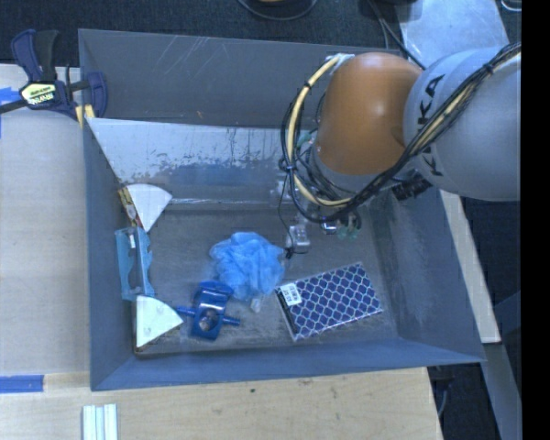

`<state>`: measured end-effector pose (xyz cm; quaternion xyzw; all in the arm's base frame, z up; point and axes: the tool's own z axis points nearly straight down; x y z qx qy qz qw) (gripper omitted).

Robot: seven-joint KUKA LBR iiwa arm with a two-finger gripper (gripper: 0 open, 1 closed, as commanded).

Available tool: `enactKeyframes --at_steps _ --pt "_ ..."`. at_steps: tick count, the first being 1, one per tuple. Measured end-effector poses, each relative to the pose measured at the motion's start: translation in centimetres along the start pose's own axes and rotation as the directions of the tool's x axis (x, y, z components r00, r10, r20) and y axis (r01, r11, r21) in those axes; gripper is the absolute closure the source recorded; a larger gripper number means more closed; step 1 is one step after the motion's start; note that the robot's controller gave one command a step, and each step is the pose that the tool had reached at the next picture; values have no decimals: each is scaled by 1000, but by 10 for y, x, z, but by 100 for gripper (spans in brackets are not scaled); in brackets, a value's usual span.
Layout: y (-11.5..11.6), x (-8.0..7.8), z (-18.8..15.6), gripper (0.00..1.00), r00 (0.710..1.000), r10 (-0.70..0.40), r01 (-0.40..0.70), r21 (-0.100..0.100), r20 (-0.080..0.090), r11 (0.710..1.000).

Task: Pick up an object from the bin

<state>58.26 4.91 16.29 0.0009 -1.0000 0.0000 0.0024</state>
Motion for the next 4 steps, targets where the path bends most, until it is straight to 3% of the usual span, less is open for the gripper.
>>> enactKeyframes --at_steps 1,2,3,4 --pt "0 -2 -5 0 1000 2 -2 0 8 1000" --pt "37 24 93 0 997 -83 83 0 2 997" --pt "34 13 17 0 999 -38 38 -1 12 999" --pt "37 22 92 0 997 -81 81 0 6 997"
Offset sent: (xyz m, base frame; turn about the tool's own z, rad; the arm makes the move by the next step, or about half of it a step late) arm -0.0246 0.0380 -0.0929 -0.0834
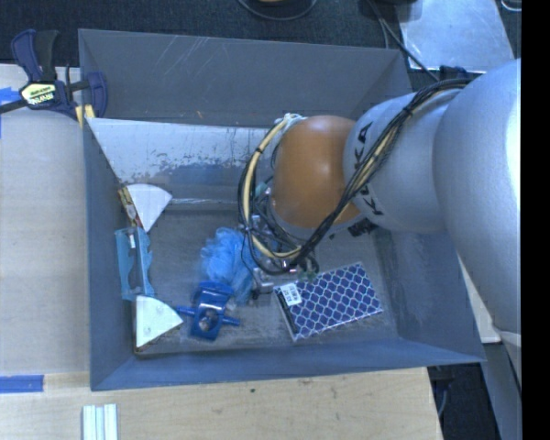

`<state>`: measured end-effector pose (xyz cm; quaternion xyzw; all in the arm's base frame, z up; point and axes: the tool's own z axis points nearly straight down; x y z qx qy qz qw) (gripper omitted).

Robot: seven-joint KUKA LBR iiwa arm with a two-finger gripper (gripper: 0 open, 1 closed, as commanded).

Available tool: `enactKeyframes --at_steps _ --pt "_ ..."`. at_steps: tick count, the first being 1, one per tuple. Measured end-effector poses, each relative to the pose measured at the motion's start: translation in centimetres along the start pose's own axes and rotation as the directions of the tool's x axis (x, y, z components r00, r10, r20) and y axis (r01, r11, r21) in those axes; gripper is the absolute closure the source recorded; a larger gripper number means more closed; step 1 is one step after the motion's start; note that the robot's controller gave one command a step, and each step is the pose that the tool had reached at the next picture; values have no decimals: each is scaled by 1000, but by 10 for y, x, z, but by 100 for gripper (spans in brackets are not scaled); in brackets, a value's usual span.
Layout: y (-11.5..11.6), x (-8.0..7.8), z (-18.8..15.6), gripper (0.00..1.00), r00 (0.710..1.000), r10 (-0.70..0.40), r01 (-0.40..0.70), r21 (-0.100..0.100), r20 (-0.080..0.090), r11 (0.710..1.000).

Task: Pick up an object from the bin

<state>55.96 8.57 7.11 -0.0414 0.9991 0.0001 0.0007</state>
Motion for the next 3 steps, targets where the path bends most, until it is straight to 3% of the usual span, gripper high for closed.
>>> enactKeyframes --at_steps 1,2,3 --pt "58 -22 0 0 944 -330 330 2 13 944" --pt "40 -4 0 100 927 -375 375 2 6 927" --pt "40 -4 0 100 927 -374 374 2 6 927"
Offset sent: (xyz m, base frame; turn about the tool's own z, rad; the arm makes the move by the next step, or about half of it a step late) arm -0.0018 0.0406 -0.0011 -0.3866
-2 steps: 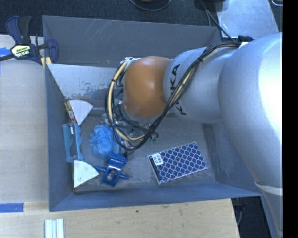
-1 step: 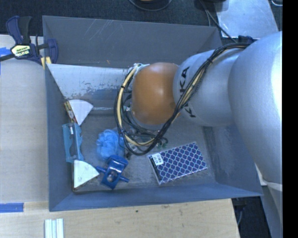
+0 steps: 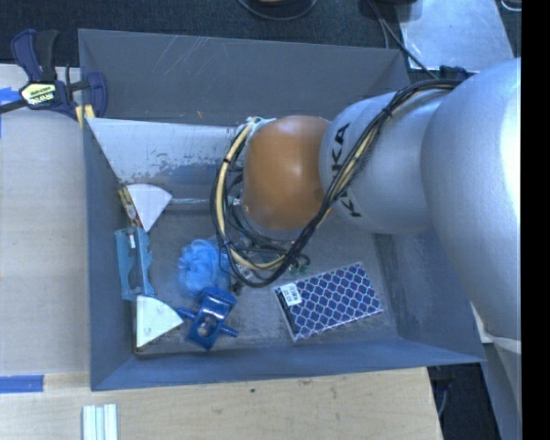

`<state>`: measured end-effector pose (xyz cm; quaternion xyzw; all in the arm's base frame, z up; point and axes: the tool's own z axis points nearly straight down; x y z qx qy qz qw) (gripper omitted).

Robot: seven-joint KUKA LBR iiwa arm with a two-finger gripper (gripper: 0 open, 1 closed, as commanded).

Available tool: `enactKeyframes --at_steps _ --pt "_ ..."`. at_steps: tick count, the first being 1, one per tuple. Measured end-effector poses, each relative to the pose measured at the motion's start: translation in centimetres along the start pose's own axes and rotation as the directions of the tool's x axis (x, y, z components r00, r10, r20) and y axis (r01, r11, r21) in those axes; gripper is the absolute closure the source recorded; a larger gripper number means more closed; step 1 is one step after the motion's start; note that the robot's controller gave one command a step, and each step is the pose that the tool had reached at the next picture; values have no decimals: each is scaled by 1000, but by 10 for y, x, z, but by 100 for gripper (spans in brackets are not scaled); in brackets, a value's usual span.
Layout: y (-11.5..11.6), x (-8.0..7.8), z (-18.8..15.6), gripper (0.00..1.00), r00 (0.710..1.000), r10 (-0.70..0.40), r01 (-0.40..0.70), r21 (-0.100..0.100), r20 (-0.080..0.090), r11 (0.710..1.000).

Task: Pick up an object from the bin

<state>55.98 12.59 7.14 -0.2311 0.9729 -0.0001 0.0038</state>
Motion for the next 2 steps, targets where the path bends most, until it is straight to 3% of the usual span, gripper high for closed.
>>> enactKeyframes --at_steps 2 --pt "0 0 -6 100 1000 1 -1 0 2 1000"
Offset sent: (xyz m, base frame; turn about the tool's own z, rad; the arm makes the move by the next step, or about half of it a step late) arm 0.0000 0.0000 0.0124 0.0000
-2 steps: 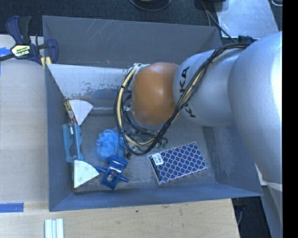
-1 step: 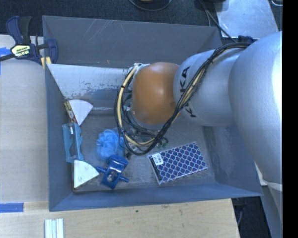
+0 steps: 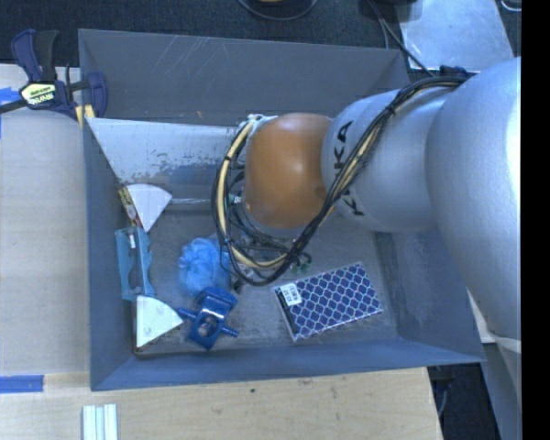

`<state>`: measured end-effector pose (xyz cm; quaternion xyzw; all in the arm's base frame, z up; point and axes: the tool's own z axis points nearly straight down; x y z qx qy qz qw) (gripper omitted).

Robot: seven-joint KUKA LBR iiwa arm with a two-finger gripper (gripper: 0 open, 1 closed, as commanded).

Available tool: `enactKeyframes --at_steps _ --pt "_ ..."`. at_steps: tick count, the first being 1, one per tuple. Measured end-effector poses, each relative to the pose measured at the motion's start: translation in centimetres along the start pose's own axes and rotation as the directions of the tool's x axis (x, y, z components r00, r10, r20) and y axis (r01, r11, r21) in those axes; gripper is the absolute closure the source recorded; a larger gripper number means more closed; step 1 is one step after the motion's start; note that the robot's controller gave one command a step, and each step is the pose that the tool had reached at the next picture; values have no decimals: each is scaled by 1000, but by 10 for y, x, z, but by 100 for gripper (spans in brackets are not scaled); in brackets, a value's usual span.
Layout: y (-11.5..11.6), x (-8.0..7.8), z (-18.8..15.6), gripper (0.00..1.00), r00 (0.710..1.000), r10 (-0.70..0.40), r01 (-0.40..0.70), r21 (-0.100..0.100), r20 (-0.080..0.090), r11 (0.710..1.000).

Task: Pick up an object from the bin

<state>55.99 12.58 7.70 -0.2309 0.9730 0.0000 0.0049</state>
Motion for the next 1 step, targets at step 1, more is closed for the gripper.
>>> enactKeyframes --at_steps 1 --pt "0 0 -6 100 1000 1 -1 0 -1 1000"
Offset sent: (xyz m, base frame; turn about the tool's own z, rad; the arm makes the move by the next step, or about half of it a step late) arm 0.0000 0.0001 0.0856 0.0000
